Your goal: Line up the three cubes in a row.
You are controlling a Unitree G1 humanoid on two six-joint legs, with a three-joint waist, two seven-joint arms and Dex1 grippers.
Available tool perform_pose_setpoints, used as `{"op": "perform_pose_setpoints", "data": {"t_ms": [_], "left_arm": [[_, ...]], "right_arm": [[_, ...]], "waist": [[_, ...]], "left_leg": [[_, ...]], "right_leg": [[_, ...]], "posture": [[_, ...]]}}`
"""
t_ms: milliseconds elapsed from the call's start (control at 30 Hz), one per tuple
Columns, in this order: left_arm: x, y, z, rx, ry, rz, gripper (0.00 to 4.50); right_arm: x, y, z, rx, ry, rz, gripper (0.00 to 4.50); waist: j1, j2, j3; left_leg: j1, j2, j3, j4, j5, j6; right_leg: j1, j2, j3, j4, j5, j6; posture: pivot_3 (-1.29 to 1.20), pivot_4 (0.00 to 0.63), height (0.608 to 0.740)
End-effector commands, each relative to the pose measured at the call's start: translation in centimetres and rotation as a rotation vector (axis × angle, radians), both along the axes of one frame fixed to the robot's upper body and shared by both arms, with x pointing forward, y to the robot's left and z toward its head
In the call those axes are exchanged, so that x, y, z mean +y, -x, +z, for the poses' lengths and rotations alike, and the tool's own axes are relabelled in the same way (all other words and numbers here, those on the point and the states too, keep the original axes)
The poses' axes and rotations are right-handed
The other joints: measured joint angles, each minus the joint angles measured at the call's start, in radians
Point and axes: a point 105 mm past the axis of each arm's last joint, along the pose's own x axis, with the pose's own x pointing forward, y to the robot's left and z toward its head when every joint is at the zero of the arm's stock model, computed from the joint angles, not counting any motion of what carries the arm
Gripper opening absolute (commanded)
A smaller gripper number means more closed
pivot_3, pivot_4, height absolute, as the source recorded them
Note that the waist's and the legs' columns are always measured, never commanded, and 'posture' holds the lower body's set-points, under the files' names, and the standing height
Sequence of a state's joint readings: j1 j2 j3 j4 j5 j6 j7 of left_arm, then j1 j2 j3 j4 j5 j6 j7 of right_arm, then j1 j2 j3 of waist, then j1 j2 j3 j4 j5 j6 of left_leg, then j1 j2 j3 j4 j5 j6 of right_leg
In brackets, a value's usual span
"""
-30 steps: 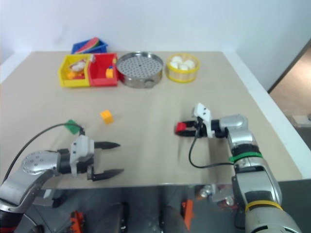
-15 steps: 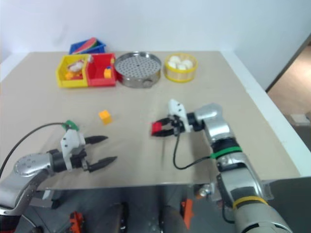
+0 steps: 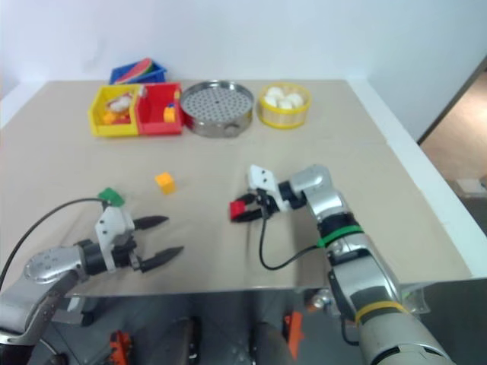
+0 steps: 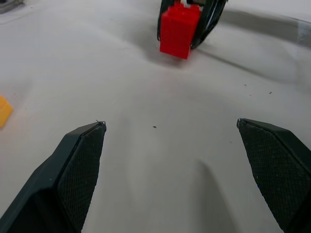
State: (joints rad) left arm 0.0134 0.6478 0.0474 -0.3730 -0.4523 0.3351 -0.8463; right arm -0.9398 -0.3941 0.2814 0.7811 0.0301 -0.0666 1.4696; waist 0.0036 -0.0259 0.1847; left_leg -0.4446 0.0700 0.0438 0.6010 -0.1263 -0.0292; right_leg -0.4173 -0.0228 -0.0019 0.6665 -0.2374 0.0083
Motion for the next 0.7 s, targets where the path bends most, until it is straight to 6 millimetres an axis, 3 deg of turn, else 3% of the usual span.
{"op": "perform_pose_setpoints", "data": {"t_ms": [33, 300, 367, 400, 567, 700], "left_arm": [[-0.3, 0.2, 1.0, -0.041, 0.004, -0.010, 4.50], [-0.5, -0.1, 1.0, -0.045, 0.003, -0.022, 4.50], [-0.6, -0.2, 1.0, -0.046, 0.003, -0.022, 4.50], [-0.6, -0.2, 1.0, -0.047, 0.003, -0.019, 4.50], [-0.1, -0.4, 1.6, -0.074, 0.009, 0.030, 4.50], [1.0, -0.9, 3.1, -0.127, 0.043, 0.143, 4.50]], "right_arm": [[0.0, -0.6, 0.9, -0.050, 0.006, -0.002, 1.26], [-0.2, -1.1, 0.6, -0.020, 0.001, -0.053, 1.26], [-0.3, -1.0, 0.7, -0.005, -0.002, -0.052, 2.36], [-0.2, -0.9, 0.7, 0.003, -0.006, -0.048, 2.52], [0.6, -0.6, 3.1, -0.020, -0.123, -0.046, 4.42], [1.2, 0.2, 5.6, -0.061, -0.241, -0.057, 4.47]], "waist": [[0.000, 0.000, 0.000], [0.000, 0.000, 0.000], [0.000, 0.000, 0.000], [0.000, 0.000, 0.000], [0.000, 0.000, 0.000], [0.000, 0.000, 0.000]], "left_leg": [[0.000, 0.000, 0.000, 0.000, 0.000, 0.000], [0.000, 0.000, 0.001, 0.000, 0.000, 0.000], [0.000, 0.000, 0.002, 0.000, 0.000, 0.000], [0.000, 0.000, 0.002, 0.001, 0.000, 0.000], [0.000, 0.001, 0.006, 0.000, 0.000, 0.000], [-0.002, 0.003, 0.006, -0.001, 0.000, 0.000]], "right_leg": [[0.000, 0.000, 0.000, 0.000, 0.000, 0.000], [0.000, 0.000, 0.002, 0.000, 0.001, 0.000], [0.000, 0.000, 0.002, 0.000, 0.002, 0.000], [-0.001, 0.000, 0.002, 0.000, 0.002, 0.001], [-0.003, 0.000, 0.004, 0.000, 0.002, 0.001], [-0.005, 0.001, 0.004, 0.000, 0.003, 0.002]], "posture": [[0.00, 0.150, 0.740], [0.00, 0.150, 0.740], [0.00, 0.150, 0.740], [0.00, 0.150, 0.740], [0.00, 0.150, 0.740], [0.00, 0.150, 0.740]]}}
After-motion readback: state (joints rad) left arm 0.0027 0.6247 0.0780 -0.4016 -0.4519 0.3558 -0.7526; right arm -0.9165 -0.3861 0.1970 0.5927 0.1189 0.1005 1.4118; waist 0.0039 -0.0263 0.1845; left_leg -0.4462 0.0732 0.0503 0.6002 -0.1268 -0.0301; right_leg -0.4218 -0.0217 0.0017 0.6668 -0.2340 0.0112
